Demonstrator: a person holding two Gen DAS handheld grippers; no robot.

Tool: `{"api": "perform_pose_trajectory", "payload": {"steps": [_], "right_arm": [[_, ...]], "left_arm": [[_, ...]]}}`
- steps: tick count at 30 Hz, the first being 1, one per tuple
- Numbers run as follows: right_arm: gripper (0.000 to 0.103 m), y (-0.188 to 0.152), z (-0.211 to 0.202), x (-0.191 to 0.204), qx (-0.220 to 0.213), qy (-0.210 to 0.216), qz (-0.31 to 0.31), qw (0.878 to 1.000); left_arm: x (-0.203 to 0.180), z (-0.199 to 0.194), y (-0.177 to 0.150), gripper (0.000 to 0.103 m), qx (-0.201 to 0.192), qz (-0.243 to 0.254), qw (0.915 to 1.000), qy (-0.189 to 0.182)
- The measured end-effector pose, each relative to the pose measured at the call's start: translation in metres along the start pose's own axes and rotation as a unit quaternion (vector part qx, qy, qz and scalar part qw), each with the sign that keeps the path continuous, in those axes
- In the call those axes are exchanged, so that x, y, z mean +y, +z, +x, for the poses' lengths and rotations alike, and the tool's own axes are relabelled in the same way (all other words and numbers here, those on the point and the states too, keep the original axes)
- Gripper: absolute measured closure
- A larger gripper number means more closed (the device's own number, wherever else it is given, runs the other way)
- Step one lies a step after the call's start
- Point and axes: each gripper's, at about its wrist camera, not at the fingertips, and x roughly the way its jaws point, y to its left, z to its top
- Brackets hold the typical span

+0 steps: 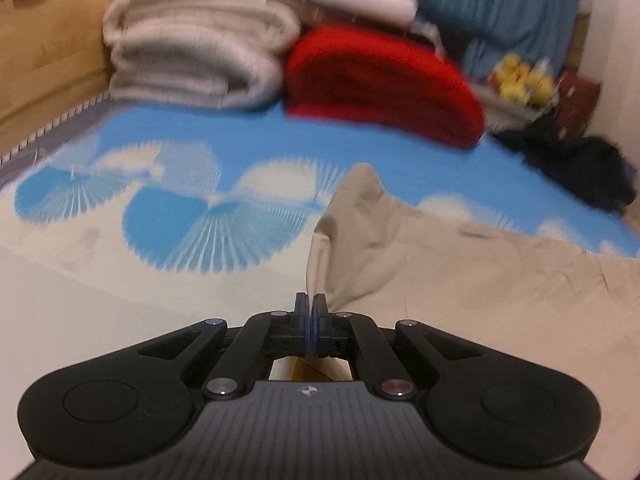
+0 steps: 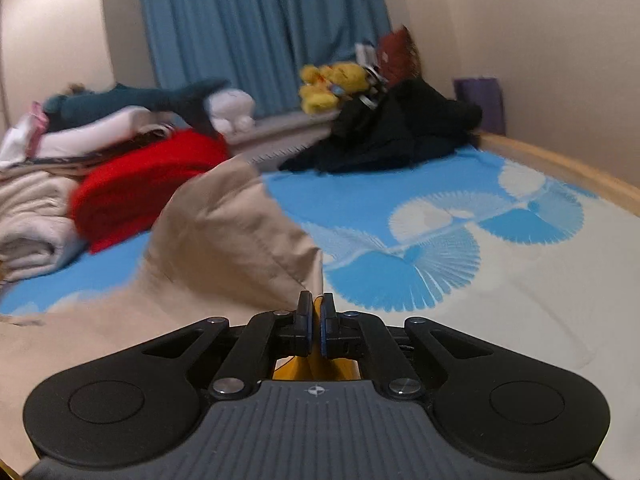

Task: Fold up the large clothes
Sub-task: 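Grasp the jacket edge with both grippers and lift it to unfold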

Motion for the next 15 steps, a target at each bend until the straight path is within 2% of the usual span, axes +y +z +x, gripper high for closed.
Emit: {"api": "perform_pose_trajectory", "payload": {"steps": [2,3,5,8,9,11,12,13,15], "right_arm": [[0.100,-0.003,0.020,0.001,0.032,-0.017,0.007,0.999],[0.100,-0.005,0.031,0.002,0.049,-0.024,0.006,0.999],[0.100,-0.009,0.046,0.006,0.066,-0.032,0.002,0.997],[0.100,-0.004,0.052,0.015,0.042,-0.035,0.005,0.998],[0.100,-0.001,0.051,0.018,0.028,-0.031,0.012,0.999],[0.099,0.003,0.056,0.022,0.017,-0.033,0.014,0.999],[0.094,0.001,0.064,0.022,0.030,-0.045,0.016,0.998],[0.091,-0.003,0.073,0.019,0.054,-0.060,0.023,0.996],[0.089,-0.014,0.093,0.014,0.122,-0.079,0.036,0.989]], "left_arm": [[-0.001,0.017,0.000,0.102,0.034,-0.006,0.9994,0.011],[0.000,0.021,0.000,0.102,0.038,-0.008,0.9991,0.014],[0.000,0.021,0.003,0.102,0.018,-0.009,0.9995,0.023],[-0.001,0.020,0.009,0.102,-0.011,-0.002,0.9996,0.027],[-0.002,0.026,0.010,0.102,-0.002,0.003,0.9996,0.030],[-0.002,0.043,0.007,0.099,0.055,0.004,0.9981,0.027],[-0.001,0.050,0.005,0.095,0.076,0.003,0.9967,0.028],[-0.001,0.048,0.005,0.089,0.073,0.006,0.9966,0.036],[-0.003,0.032,0.009,0.081,0.039,0.021,0.9982,0.039]]}}
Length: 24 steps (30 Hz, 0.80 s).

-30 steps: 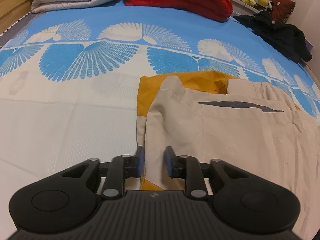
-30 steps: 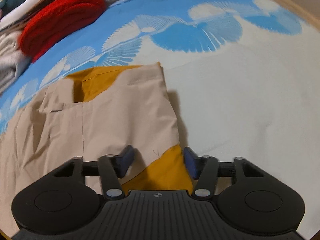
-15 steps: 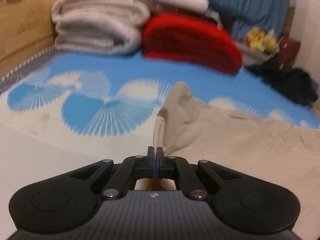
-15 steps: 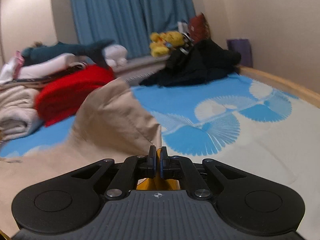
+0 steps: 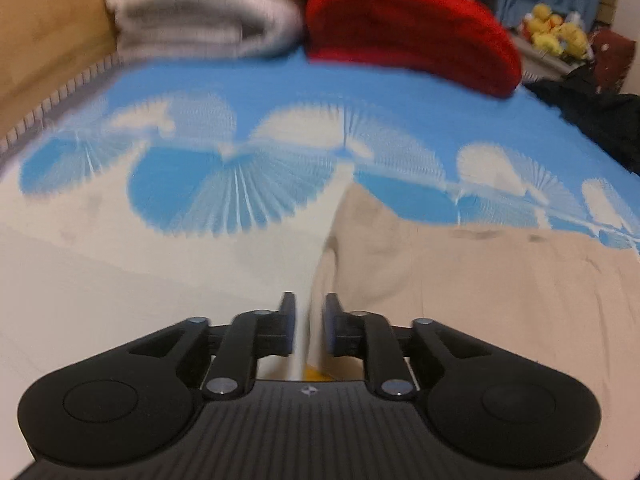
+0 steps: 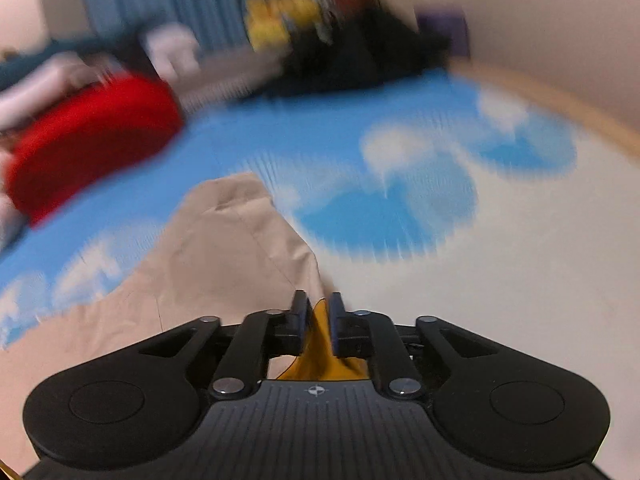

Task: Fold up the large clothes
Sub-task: 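Grasp the jacket edge with both grippers and lift it to unfold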

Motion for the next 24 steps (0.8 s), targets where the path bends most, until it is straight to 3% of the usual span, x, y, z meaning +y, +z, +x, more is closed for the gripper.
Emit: {"api": "perform_pose_trajectory", "payload": {"steps": [2,4,7,8,9,11,13,16,19,22,24], "right_arm": [[0.089,-0.007,0.005,0.002,0.023,-0.021,-0.018,0.999],[0.088,-0.008,-0.006,0.003,0.007,-0.023,-0.032,0.999],[0.084,-0.011,-0.024,-0.001,-0.002,0.018,-0.040,0.999],[0.081,-0.015,-0.030,-0.001,0.005,0.043,-0.049,0.998],[0.078,-0.020,-0.033,0.000,0.015,0.063,-0.058,0.996],[0.077,-0.034,-0.030,0.003,0.068,0.082,-0.083,0.991],[0.077,-0.054,-0.018,0.004,0.136,0.035,-0.123,0.982],[0.077,-0.058,-0.031,0.001,0.126,0.025,-0.140,0.982],[0.077,-0.053,-0.054,-0.002,0.101,0.067,-0.133,0.984],[0.077,-0.067,-0.063,-0.002,0.127,0.087,-0.188,0.970],[0.078,-0.083,-0.057,-0.007,0.162,0.069,-0.236,0.956]], "left_arm": [[-0.002,-0.020,0.001,0.079,-0.028,0.012,0.9991,-0.030],[-0.008,-0.032,-0.004,0.073,-0.025,0.027,0.9948,-0.095],[-0.029,-0.029,-0.026,0.059,0.057,0.078,0.9739,-0.205],[-0.038,-0.024,-0.037,0.056,0.089,0.106,0.9658,-0.219],[-0.047,-0.019,-0.048,0.054,0.113,0.138,0.9613,-0.210],[-0.057,-0.007,-0.070,0.053,0.145,0.198,0.9565,-0.158],[-0.053,-0.012,-0.073,0.052,0.147,0.192,0.9599,-0.142],[-0.043,-0.037,-0.068,0.052,0.131,0.177,0.9642,-0.148],[-0.033,-0.051,-0.076,0.052,0.145,0.183,0.9556,-0.180],[-0.025,-0.043,-0.100,0.052,0.194,0.231,0.9408,-0.155],[-0.019,-0.049,-0.102,0.052,0.190,0.238,0.9403,-0.153]]}}
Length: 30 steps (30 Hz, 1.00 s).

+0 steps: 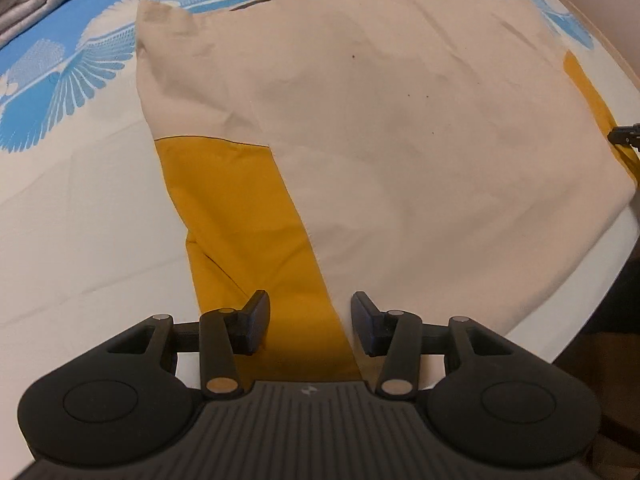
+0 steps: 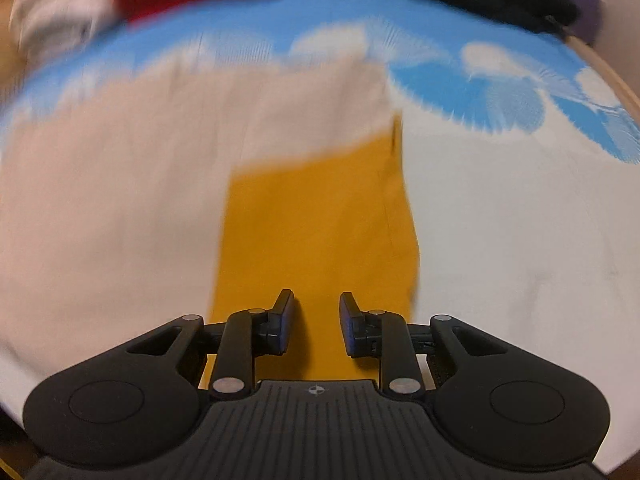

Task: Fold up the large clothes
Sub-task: 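Grasp the jacket edge with both grippers and lift it to unfold, then lay the beige jacket flat and open both grippers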

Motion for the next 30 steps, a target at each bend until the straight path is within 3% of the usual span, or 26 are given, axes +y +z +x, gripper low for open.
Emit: {"api": "perform_pose_trajectory", "payload": {"steps": [4,7,10,13,17,19,22,25,30], "right_arm": [[0.080,-0.008,-0.018,0.004,-0.011,-0.044,-0.036,0.998],[0.079,-0.004,-0.066,0.003,-0.100,-0.076,-0.030,0.992],[0.079,-0.004,-0.124,0.013,-0.212,-0.082,-0.008,0.974],[0.079,-0.020,-0.180,0.034,-0.314,-0.076,0.014,0.946],[0.079,-0.057,-0.219,0.063,-0.405,-0.050,0.058,0.911],[0.079,-0.075,-0.214,0.081,-0.412,-0.035,0.064,0.908],[0.079,-0.088,-0.187,0.108,-0.372,-0.025,0.020,0.928],[0.079,-0.084,-0.173,0.124,-0.351,-0.007,-0.007,0.936],[0.079,-0.076,-0.152,0.147,-0.294,0.005,0.009,0.956]], "left_arm": [[0.001,-0.038,-0.006,0.052,-0.051,-0.019,0.9977,0.039],[0.000,-0.083,-0.011,0.052,-0.115,-0.064,0.9896,0.057],[-0.012,-0.122,-0.017,0.063,-0.182,-0.097,0.9761,0.067],[-0.044,-0.152,-0.038,0.066,-0.229,-0.121,0.9630,0.074],[-0.075,-0.136,-0.062,0.066,-0.245,-0.162,0.9533,0.069],[-0.078,-0.117,-0.073,0.066,-0.231,-0.187,0.9521,0.073],[-0.080,-0.098,-0.081,0.066,-0.194,-0.205,0.9555,0.085],[-0.076,-0.094,-0.081,0.066,-0.193,-0.218,0.9538,0.075],[-0.077,-0.085,-0.084,0.066,-0.182,-0.220,0.9555,0.072]]}}
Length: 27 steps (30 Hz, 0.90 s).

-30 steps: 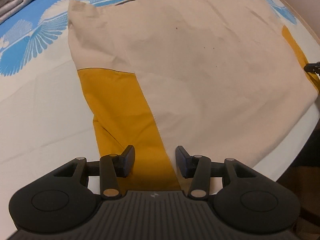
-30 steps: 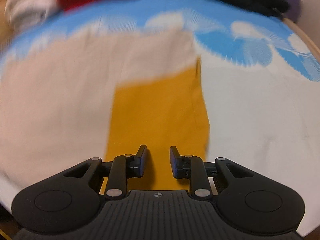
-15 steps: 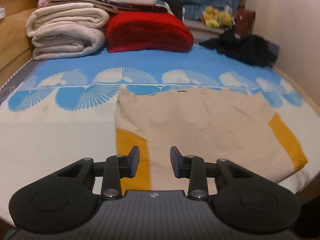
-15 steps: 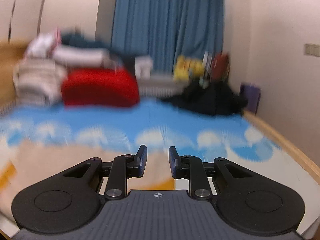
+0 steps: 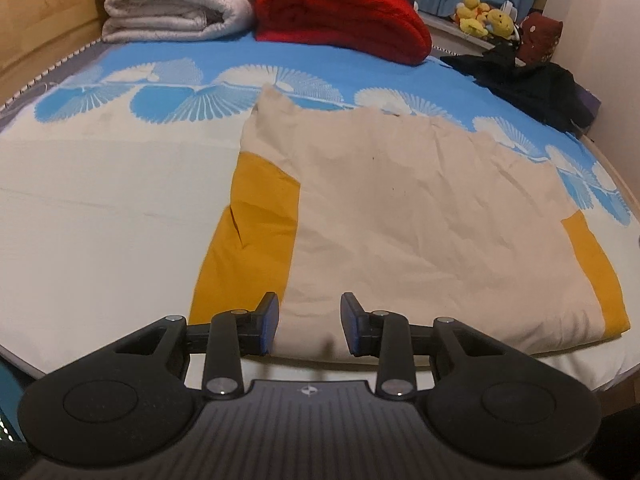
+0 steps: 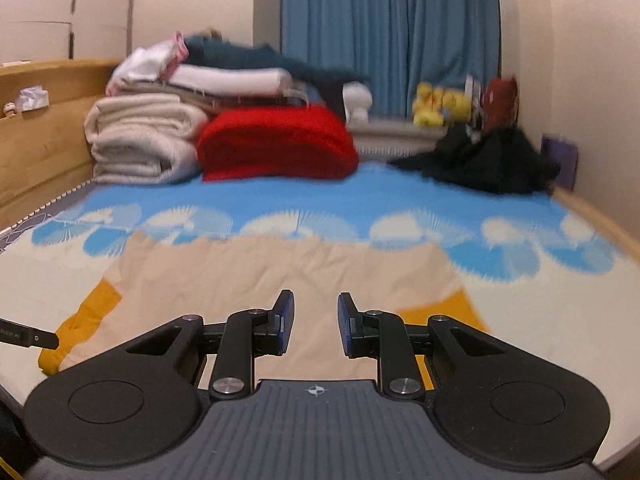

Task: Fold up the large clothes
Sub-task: 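Lay the beige jacket flat and open both grippers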

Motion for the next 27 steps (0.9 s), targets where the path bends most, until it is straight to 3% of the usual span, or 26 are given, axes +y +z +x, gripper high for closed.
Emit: {"api": "perform_pose_trajectory", "payload": {"steps": [8,12,15,20,23,27], "right_arm": [[0.079,-0.009,0.021,0.032,0.054,0.011,0.010,0.998],[0.079,-0.015,0.039,0.042,0.090,0.021,0.004,0.996],[0.079,-0.024,0.058,0.051,0.126,0.023,0.002,0.992],[0.078,-0.052,0.102,0.063,0.223,-0.013,-0.025,0.974],[0.076,-0.057,0.112,0.065,0.238,-0.019,-0.022,0.971],[0.076,-0.053,0.106,0.063,0.233,-0.016,-0.022,0.972]], "left_arm": [[0.003,0.009,-0.001,0.065,0.005,0.006,1.0000,-0.005],[0.019,0.013,-0.002,0.063,0.014,-0.044,0.9984,-0.031],[0.040,0.021,-0.007,0.060,0.032,-0.117,0.9908,-0.059],[0.064,0.034,-0.012,0.052,0.060,-0.225,0.9677,-0.097],[0.067,0.043,-0.017,0.051,0.088,-0.253,0.9582,-0.102],[0.064,0.053,-0.023,0.048,0.114,-0.255,0.9553,-0.097]]}}
